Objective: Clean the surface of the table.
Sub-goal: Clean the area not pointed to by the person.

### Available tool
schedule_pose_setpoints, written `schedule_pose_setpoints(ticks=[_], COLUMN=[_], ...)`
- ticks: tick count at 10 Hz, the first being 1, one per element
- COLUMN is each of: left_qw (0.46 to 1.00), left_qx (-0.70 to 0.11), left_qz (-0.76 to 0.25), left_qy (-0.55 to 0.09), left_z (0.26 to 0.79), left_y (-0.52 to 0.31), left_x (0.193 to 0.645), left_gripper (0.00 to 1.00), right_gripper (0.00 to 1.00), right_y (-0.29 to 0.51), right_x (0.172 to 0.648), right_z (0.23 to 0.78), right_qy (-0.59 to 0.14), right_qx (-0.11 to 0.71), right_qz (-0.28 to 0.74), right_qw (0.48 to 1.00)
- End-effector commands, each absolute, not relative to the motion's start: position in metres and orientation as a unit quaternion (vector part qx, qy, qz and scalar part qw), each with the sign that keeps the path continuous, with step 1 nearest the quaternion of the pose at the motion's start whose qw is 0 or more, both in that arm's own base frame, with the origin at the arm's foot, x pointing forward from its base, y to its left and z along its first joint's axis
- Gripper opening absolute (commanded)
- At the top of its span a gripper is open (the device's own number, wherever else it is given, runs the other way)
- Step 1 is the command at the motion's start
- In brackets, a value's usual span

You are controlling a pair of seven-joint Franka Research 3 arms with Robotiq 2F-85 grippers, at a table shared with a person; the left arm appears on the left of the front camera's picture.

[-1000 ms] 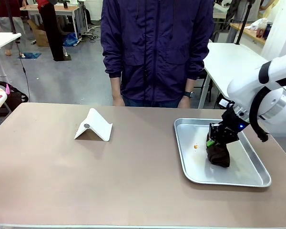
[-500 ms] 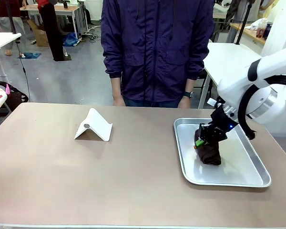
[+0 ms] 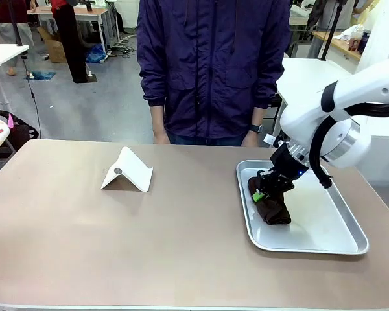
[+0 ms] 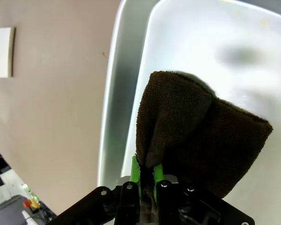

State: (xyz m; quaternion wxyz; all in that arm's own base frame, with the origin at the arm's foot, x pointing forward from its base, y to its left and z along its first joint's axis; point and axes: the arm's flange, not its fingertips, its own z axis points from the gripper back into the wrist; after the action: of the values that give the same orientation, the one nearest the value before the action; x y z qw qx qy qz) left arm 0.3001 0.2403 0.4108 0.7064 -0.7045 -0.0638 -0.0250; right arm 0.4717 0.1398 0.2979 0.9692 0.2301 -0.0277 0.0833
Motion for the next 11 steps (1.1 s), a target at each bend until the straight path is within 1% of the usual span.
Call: schedule_pose_setpoints(ticks=[1, 8, 11], left_qw=[0.700, 0.700, 0.700], left_qx=[-0.710, -0.710, -0.710], left_qz=[-0.019, -0.019, -0.019], left_qy=[-0.067, -0.067, -0.067], left_z=[0.416, 0.416, 0.416], left_y=[0.242, 0.242, 0.242], left_x=[0.299, 0.299, 0.299], left_gripper=[0.22, 0.22, 0.22], right_gripper=[0.12, 0.12, 0.12], right_y=[0.135, 0.073, 0.046], right_x=[0.475, 0.478, 0.477], right_z=[0.288, 0.280, 0.278], right_qy=[-0.028, -0.046, -0.054], right_qx=[0.216, 0.170, 0.158], right_qz=[0.074, -0.053, -0.119], right_qw=[0.973, 0.983, 0.979])
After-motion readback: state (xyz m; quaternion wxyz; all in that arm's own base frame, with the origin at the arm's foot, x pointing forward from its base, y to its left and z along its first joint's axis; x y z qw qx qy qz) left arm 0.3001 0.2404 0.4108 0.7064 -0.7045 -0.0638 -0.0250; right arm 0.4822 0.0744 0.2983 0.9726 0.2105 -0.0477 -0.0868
